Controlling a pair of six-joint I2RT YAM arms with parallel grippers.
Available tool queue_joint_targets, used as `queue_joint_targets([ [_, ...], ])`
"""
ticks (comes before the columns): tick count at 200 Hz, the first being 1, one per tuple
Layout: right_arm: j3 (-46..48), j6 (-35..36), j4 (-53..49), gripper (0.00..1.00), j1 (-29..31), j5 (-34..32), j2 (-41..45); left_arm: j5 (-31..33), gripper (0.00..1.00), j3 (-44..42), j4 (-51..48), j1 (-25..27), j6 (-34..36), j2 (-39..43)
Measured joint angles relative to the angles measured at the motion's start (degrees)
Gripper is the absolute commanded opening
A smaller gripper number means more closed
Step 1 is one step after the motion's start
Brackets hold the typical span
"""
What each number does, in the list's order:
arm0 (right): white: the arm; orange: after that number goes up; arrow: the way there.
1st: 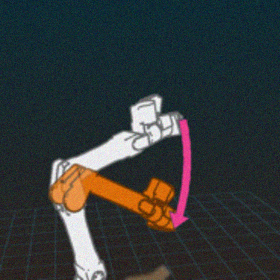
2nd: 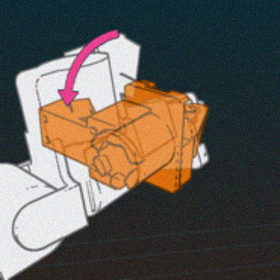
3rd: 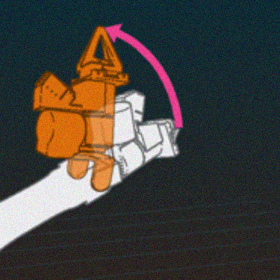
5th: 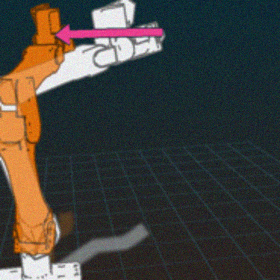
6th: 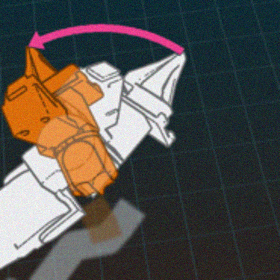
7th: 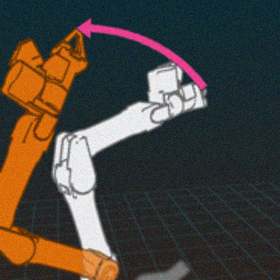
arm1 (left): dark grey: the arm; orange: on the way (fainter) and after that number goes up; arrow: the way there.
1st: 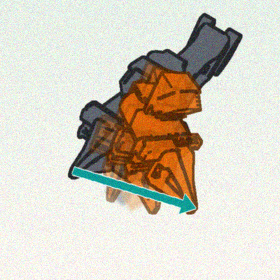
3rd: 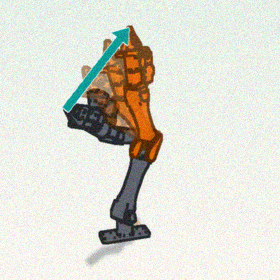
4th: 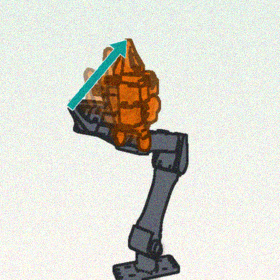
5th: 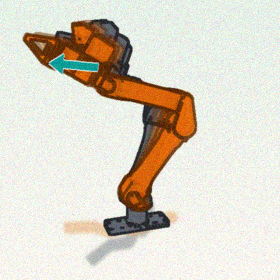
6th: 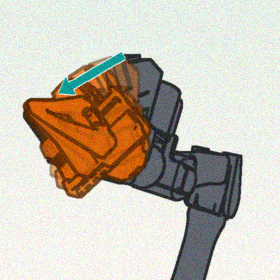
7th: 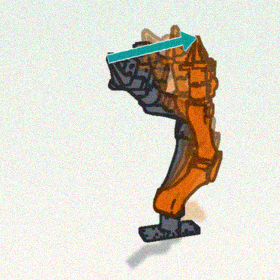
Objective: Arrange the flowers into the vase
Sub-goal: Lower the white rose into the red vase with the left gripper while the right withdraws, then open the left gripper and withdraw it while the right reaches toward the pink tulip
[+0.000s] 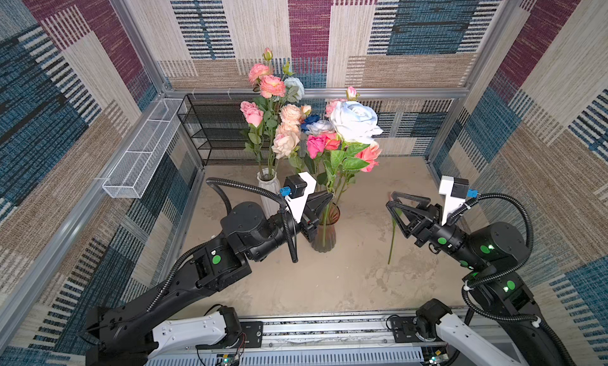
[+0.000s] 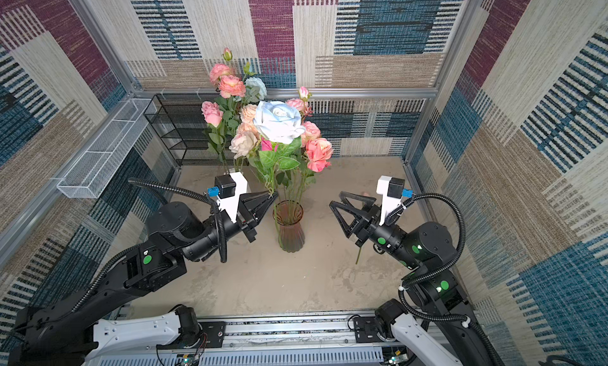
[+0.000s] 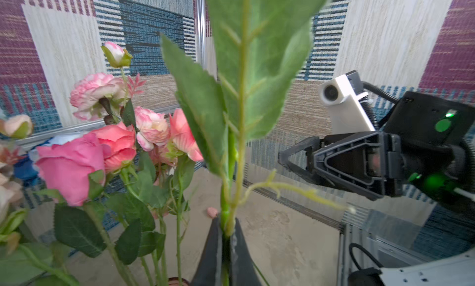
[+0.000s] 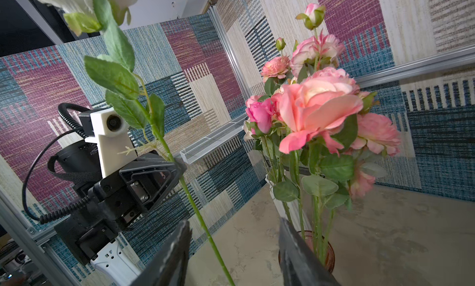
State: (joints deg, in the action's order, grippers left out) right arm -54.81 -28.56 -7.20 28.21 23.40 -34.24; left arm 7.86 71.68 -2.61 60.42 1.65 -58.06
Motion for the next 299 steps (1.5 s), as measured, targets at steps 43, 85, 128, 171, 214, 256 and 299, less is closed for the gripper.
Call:
queue_joint_targets([
  [43,-0.1,0.2,-0.2,0.55,0.1,-0.9,-0.3,1.2,0.0,0.1,5.0,-5.7,2.3,-1.7],
  [85,-1.3,0.4,-1.4,0.54,0.0,-2.0,-0.4,-0.8,0.0,0.2,10.1,-10.6,1.9,-5.3],
  [128,-2.5,1.0,-2.4,0.55,0.0,-2.9,-0.5,-4.0,0.0,-0.7,15.0,-15.2,-0.9,-9.4],
  [171,-2.7,1.8,-3.4,0.55,0.0,-3.1,-0.7,-5.8,0.0,-4.3,17.3,-16.0,-2.7,-12.0],
  [214,-2.4,2.5,-3.5,0.56,0.0,-3.5,-0.8,-6.5,0.32,-10.0,18.2,-16.1,-7.1,-12.1],
  [256,-0.7,2.7,-3.8,0.61,0.0,-4.1,-1.0,-6.5,0.66,-15.2,18.2,-16.0,-11.2,-8.1],
  [299,1.4,2.6,-4.5,0.65,0.0,-5.1,-0.4,-6.8,0.73,-15.7,18.1,-15.7,-15.0,-1.6],
])
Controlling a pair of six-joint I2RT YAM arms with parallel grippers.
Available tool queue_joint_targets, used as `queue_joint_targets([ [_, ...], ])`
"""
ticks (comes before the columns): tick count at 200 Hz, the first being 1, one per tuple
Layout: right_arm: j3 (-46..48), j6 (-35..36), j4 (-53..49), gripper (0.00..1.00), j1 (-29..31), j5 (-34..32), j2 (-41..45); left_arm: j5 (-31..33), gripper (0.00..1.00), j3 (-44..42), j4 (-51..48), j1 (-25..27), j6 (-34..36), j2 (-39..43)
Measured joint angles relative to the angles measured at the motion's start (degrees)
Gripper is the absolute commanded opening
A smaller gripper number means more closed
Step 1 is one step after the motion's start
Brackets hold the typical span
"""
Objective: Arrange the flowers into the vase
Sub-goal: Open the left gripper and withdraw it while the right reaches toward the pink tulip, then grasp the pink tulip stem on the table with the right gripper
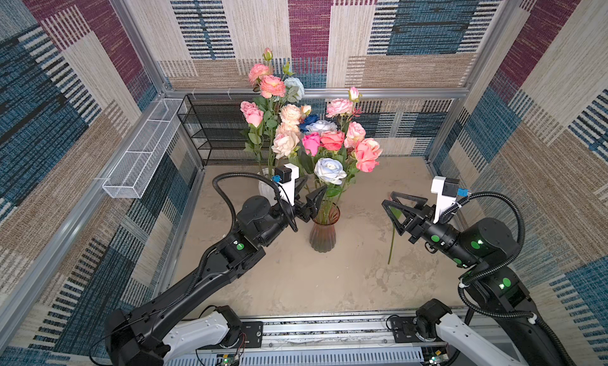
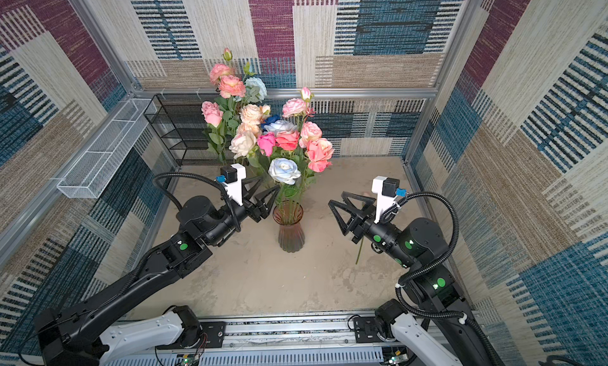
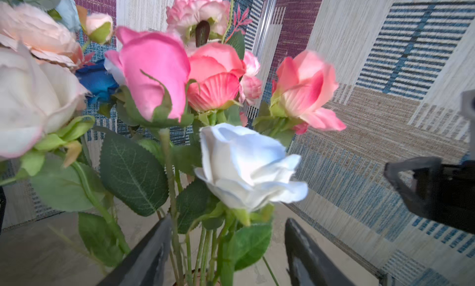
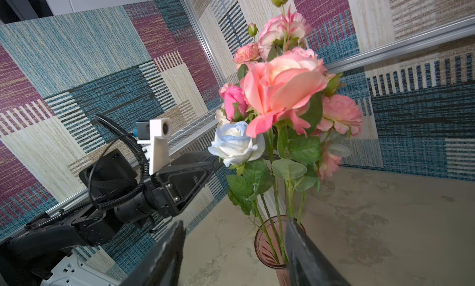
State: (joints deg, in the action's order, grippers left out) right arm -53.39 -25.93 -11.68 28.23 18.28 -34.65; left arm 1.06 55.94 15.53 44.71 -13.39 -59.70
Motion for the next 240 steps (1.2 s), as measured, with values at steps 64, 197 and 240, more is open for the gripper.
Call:
queue_joint_targets([
  [64,7.1,-2.6,-3.5,0.65,0.0,-6.9,2.6,-1.4,0.8,-3.4,-0.4,0.3,-5.0,10.9],
  [197,11.7,-2.5,-11.4,0.43,-23.6,-18.9,-42.2,6.1,0.84,-21.4,-16.9,0.3,-16.5,35.8],
  [240,7.6,-1.0,-13.9,0.36,-24.2,-22.9,-52.2,6.8,0.84,-27.0,-20.0,0.3,-19.7,42.1],
])
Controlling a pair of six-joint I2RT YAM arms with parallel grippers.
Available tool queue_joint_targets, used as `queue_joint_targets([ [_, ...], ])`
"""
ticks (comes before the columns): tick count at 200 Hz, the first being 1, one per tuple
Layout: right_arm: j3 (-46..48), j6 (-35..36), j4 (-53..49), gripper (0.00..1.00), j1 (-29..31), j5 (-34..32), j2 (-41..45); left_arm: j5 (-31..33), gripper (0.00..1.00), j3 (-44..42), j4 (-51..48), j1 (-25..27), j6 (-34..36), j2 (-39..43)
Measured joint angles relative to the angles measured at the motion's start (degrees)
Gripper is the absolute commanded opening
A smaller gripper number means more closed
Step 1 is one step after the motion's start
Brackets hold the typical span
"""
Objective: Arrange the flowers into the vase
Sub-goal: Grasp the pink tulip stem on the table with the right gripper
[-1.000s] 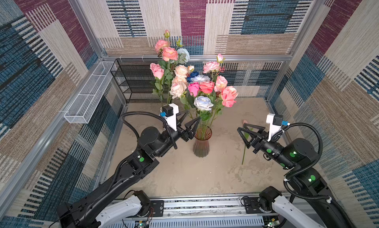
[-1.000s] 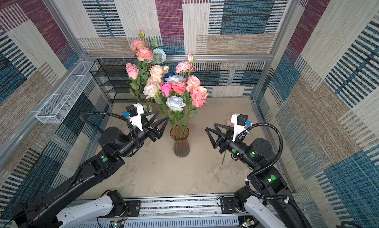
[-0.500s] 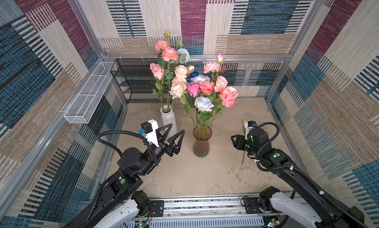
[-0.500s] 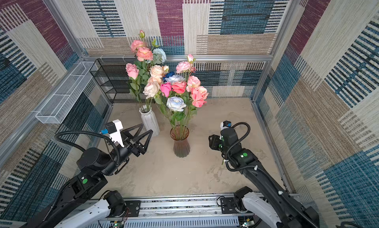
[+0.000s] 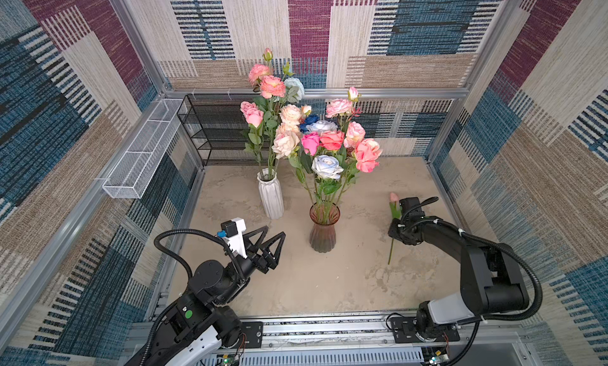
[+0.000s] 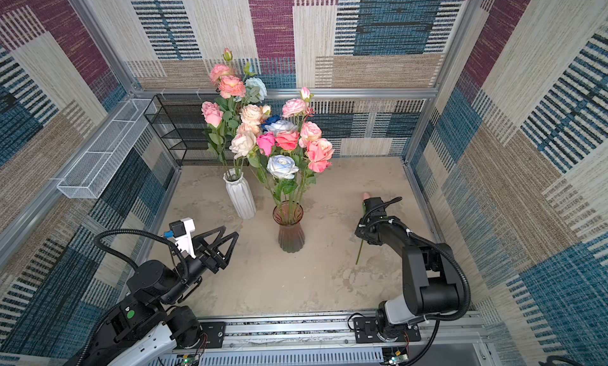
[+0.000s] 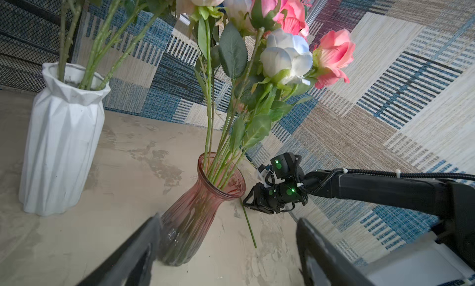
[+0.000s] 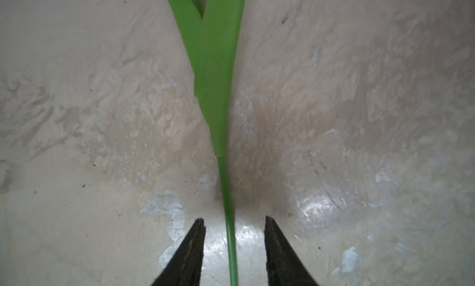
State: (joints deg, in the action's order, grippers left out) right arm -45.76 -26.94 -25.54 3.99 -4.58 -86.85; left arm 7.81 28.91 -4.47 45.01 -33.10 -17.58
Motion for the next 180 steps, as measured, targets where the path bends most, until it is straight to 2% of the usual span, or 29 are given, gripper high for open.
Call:
queue_joint_targets([
  [66,-9.2,0.2,-4.3,0.29,-0.1,-3.1,-9.4,1.2,0.84,-5.0,-1.3,0.0,-3.2,6.3],
  [119,-10.3,1.4,-6.8,0.22,0.0,-3.1,-10.9,1.0,0.84,-7.3,-1.3,0.0,-4.5,7.6],
  [180,-8.8,2.6,-4.5,0.07,1.5,-3.2,-11.4,0.9,0.85,-6.1,-1.3,0.0,-4.6,6.5],
])
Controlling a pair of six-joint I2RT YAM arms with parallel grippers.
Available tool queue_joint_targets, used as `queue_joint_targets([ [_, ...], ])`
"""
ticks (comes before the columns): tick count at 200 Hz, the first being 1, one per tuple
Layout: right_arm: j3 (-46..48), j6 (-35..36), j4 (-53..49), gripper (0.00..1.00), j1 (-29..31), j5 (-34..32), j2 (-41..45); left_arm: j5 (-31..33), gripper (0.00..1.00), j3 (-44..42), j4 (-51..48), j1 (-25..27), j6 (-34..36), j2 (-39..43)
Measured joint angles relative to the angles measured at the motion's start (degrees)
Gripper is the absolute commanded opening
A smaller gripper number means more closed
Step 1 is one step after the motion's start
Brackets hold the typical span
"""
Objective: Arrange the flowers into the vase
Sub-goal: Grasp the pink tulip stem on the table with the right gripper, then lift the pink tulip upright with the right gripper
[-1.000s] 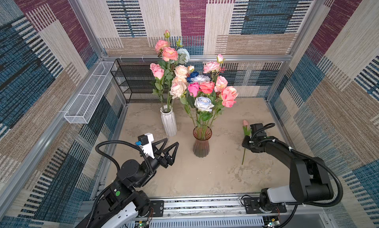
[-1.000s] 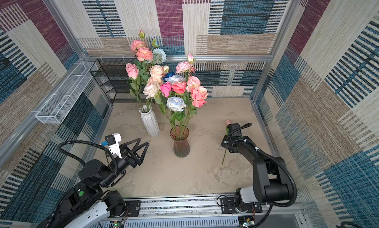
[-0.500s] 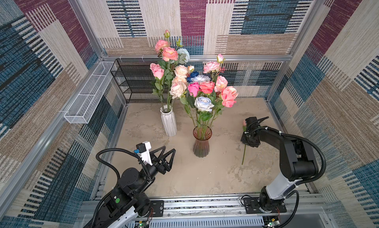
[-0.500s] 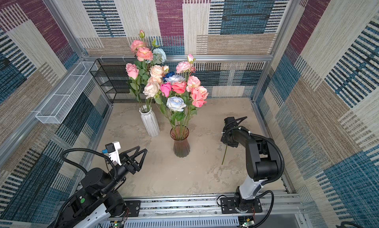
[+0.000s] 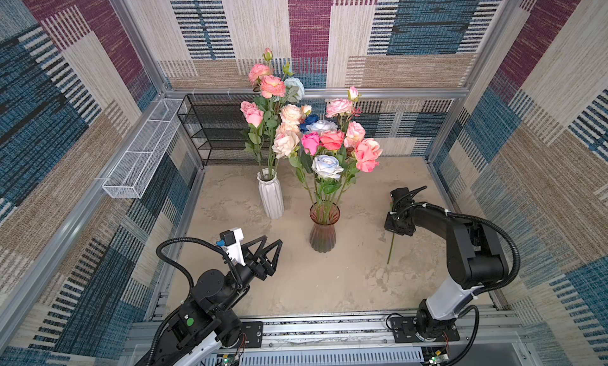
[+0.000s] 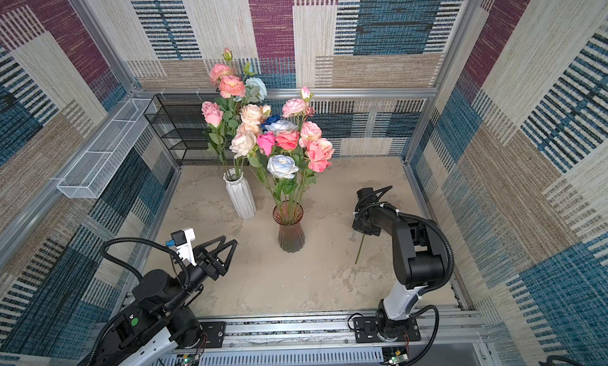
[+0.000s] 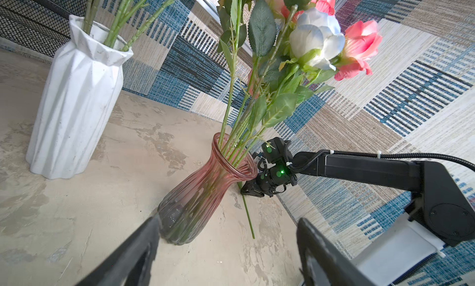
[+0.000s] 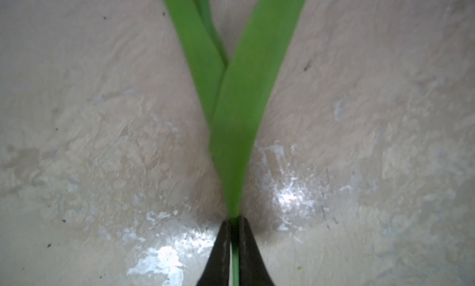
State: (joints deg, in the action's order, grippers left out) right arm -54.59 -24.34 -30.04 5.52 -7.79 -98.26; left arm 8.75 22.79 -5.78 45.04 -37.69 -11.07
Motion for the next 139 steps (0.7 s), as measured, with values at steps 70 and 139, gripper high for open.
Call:
queue_joint_targets([
  [70,6.5,-0.1,3.2,0.0,0.2,6.3,7.8,-2.3,0.88,4.3,-0.5,0.0,0.2,-4.7],
  [139,12.3,-1.1,5.9,0.0,0.4,11.2,26.4,-5.2,0.87,8.3,-2.1,0.0,0.2,-9.0],
])
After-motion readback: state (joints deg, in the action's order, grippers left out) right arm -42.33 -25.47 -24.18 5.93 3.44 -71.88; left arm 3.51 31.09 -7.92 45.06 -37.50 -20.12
